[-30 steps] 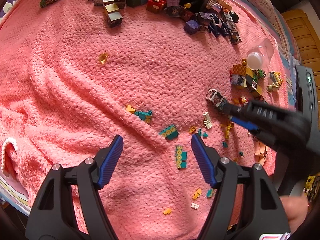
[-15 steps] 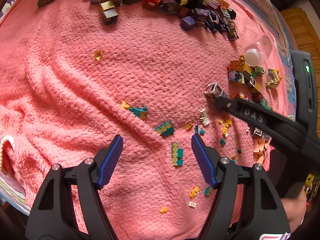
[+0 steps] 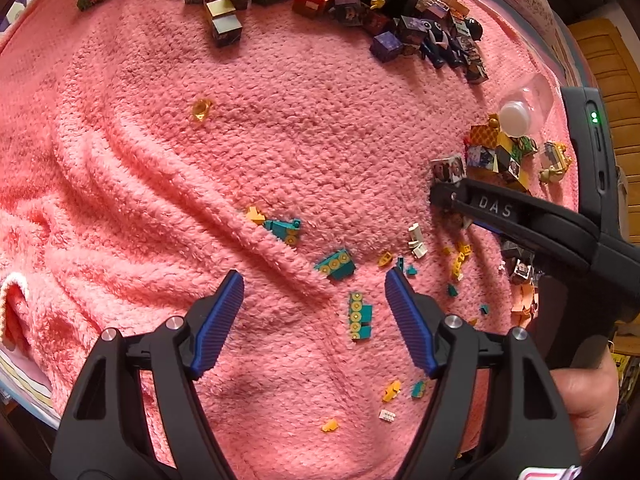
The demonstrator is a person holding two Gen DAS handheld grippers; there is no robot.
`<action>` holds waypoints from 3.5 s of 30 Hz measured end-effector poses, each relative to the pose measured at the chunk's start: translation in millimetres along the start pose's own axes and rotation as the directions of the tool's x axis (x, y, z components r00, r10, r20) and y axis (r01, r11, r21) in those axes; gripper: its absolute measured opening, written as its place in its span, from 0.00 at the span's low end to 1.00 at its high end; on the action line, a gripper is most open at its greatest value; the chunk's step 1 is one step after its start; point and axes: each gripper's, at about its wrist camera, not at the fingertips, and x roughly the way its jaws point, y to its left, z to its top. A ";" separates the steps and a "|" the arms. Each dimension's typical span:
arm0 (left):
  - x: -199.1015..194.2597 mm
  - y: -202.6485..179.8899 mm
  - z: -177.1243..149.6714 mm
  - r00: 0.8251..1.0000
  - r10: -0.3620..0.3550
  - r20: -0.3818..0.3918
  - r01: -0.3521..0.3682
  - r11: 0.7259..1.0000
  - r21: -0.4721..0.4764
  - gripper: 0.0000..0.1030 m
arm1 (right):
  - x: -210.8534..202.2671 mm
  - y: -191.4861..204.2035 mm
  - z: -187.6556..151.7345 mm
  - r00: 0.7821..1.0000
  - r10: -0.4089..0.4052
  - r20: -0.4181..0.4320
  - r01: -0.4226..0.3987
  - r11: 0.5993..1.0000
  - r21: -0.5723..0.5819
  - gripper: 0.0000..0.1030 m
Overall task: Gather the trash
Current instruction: 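Close the right gripper on the three-cube face-printed stack and lift it, then grasp the orange-checkered cube with the left gripper while the right gripper holds the stack, then carry both held cubes over the yellow-rimmed bin and open both grippers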
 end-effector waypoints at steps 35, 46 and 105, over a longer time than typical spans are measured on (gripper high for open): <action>-35.5 -57.5 -46.7 0.999 -0.033 0.018 0.027 0.963 0.269 0.69 | -91.9 -79.5 -128.4 0.982 0.108 0.158 -0.158 0.922 0.353 0.23; -13.1 -103.5 9.0 0.999 -0.010 0.045 -0.003 0.961 0.276 0.69 | -101.6 -122.8 -100.0 0.975 0.071 0.209 -0.156 0.892 0.425 0.23; -2.7 -228.1 -184.3 0.965 -0.090 -0.245 0.242 0.662 0.710 0.20 | -144.1 -207.2 -325.1 0.950 -0.051 0.307 -0.209 0.626 0.751 0.23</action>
